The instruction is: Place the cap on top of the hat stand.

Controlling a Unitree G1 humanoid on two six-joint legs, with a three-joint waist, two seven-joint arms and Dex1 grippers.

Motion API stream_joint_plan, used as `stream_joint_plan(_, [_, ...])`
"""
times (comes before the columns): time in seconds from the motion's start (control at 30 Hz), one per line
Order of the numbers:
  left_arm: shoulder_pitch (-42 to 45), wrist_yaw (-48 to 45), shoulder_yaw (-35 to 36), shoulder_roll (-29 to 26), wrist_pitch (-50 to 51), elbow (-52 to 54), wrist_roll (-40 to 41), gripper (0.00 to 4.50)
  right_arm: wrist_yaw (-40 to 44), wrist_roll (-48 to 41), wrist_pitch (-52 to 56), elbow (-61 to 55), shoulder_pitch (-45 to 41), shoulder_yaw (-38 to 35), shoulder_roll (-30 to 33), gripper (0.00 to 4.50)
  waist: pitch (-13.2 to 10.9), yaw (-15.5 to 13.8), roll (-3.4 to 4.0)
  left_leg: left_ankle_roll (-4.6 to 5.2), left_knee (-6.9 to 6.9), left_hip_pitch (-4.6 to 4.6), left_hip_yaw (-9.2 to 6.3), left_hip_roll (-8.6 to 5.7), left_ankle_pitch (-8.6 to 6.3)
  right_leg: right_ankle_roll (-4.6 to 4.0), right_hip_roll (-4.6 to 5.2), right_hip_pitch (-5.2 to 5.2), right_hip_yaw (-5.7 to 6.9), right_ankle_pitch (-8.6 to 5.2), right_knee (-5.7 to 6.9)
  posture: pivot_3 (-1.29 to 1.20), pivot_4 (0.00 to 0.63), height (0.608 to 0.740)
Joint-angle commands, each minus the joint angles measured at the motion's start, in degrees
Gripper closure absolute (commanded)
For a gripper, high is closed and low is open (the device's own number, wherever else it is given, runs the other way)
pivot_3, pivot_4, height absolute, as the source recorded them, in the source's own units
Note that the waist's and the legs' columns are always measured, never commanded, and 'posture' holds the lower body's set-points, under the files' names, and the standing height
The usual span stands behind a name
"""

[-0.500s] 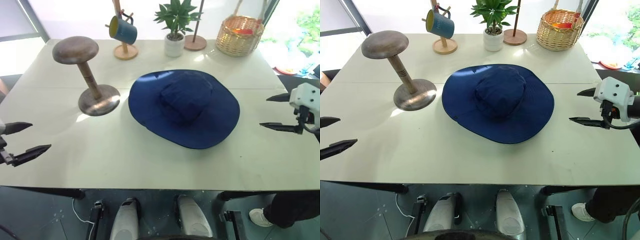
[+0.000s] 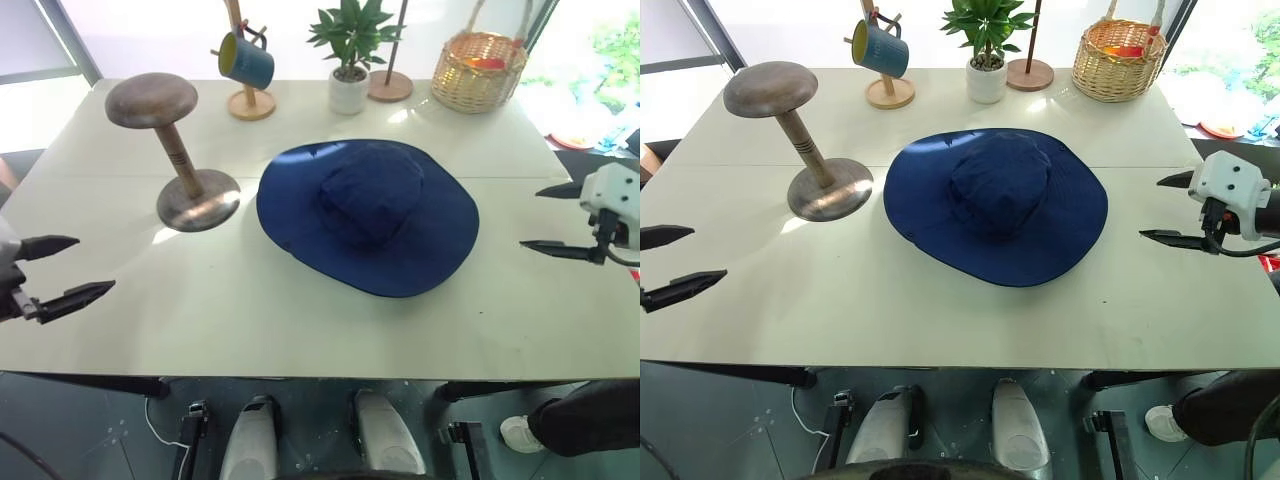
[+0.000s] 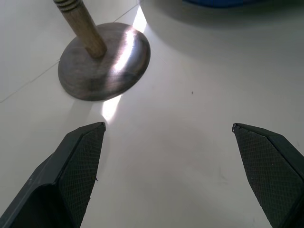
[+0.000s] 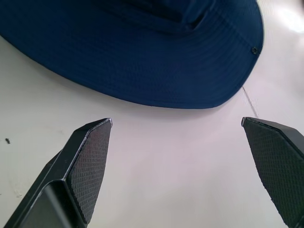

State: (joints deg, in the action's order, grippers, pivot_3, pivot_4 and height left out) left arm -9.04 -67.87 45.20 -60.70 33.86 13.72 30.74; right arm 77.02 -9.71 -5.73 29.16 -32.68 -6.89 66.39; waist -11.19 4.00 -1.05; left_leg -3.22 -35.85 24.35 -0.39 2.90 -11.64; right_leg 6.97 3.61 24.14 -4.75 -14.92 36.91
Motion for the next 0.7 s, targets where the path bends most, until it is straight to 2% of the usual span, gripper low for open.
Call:
stream_joint_plan(0.03, [3.3, -0.1, -0.1, -2.3, 4.8, 3.3, 6.0, 0.02, 0.4, -1.3, 2.4, -4.6, -0.6, -1.0, 1.2, 0.0, 0.0, 0.0, -0.01, 0.0, -0.05, 0.0, 0.0, 0.0, 0.0, 0.02, 0.0, 0.01, 0.0, -0.02, 0.09, 0.0, 0.15, 0.738])
stream_joint_plan(0.1, [5.3, -0.4, -1.3, -3.1, 7.3, 4.9, 8.9, 0.02, 0.0, -1.8, 3.6, -8.5, 1.7, -2.2, 1.6, 0.0, 0.0, -0.1, -0.01, 0.0, -0.09, 0.01, 0.0, 0.0, 0.0, 0.02, 0.01, 0.04, -0.01, -0.04, 0.16, 0.0, 0.15, 0.738])
stream_joint_plan(0.23, [10.7, -1.8, -6.5, -5.0, 12.4, 8.8, 17.1, 0.02, -0.9, -6.5, 11.3, -28.2, 12.9, -8.3, 2.2, 0.0, 0.0, -0.3, -0.01, 0.0, -0.1, 0.02, -0.03, 0.0, 0.0, 0.1, -0.01, 0.03, -0.01, -0.08, 0.25, 0.0, 0.15, 0.738])
stream_joint_plan(0.43, [19.6, -2.2, -18.1, -4.9, 11.8, 8.8, 18.9, 0.02, -7.9, -9.5, 24.0, -52.7, 26.6, -14.5, -0.8, 0.0, 0.0, -0.4, -0.04, 0.0, -0.17, -0.02, -0.12, 0.0, 0.0, 0.15, -0.07, 0.02, -0.01, -0.1, 0.4, 0.0, 0.15, 0.738])
stream_joint_plan(0.57, [25.4, -3.1, -24.9, -4.0, 10.4, 6.7, 18.1, 0.02, -16.7, -4.1, 27.7, -63.1, 34.5, -11.0, -5.1, 0.0, 0.1, -0.9, -0.12, 0.0, -0.27, 0.01, -0.14, -0.01, 0.0, 0.12, -0.08, -0.01, -0.01, -0.11, 0.38, 0.0, 0.15, 0.738])
stream_joint_plan(0.7, [28.7, -4.1, -28.3, -3.9, 9.6, 5.2, 17.2, 0.02, -22.3, 1.7, 26.6, -66.4, 38.8, -5.4, -8.5, 0.0, 0.1, -1.4, -0.13, 0.0, -0.3, 0.04, -0.13, -0.02, 0.0, 0.1, -0.07, -0.01, -0.04, -0.12, 0.33, 0.0, 0.15, 0.738])
